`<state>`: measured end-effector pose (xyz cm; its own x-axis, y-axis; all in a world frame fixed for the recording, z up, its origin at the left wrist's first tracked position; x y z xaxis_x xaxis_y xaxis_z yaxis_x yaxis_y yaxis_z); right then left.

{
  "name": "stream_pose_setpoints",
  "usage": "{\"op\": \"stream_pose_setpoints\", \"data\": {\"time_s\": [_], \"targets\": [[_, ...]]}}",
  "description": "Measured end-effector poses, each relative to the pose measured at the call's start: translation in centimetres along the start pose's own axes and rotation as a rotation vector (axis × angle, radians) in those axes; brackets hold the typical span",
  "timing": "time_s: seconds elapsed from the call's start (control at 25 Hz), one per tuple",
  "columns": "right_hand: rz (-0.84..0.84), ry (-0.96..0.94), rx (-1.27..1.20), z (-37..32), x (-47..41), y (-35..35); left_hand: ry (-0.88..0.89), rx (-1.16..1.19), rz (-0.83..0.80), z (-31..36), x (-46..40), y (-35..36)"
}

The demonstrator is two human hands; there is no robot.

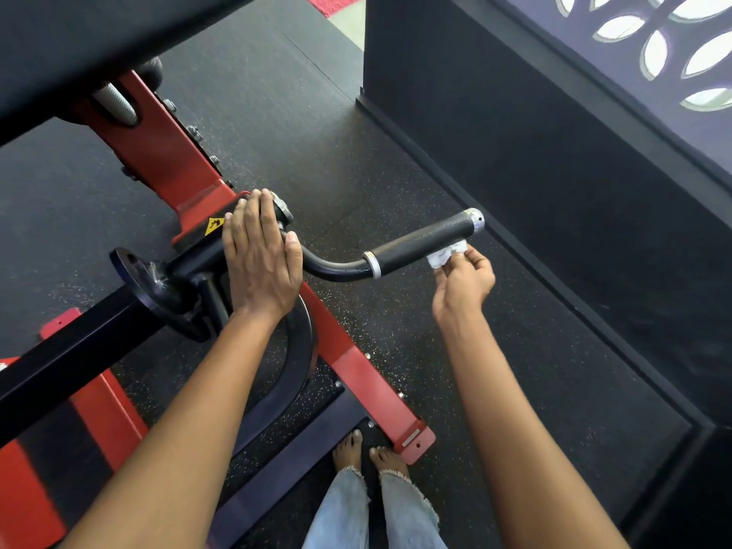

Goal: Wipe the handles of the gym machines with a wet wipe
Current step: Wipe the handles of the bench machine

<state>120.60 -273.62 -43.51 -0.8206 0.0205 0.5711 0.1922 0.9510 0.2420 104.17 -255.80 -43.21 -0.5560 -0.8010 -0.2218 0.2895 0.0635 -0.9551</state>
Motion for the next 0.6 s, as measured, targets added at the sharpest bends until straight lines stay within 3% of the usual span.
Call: {"op": "stream_pose_setpoints", "data": {"time_s": [0.2, 0.6], "targets": [[0.024, 0.015, 0.000, -0.6, -1.4, -0.3, 0.004, 0.003, 0.005, 0.0, 0.0, 0.0], [-0.165, 0.263, -0.051, 4.5, 5.7, 1.2, 0.002, 0.002, 0.019, 0.0, 0.0, 0.1]]}}
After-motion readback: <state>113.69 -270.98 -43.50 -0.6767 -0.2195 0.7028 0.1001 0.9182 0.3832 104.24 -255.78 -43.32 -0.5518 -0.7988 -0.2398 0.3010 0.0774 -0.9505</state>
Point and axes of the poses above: each hand's wrist, its own x-axis away from the middle knuckle, its own y-axis out of the palm, z = x × y, the point moved 3 cm from there along -x, towards the middle knuckle, and after that the axes turned 4 degrees about -y, right-handed, at the moved point
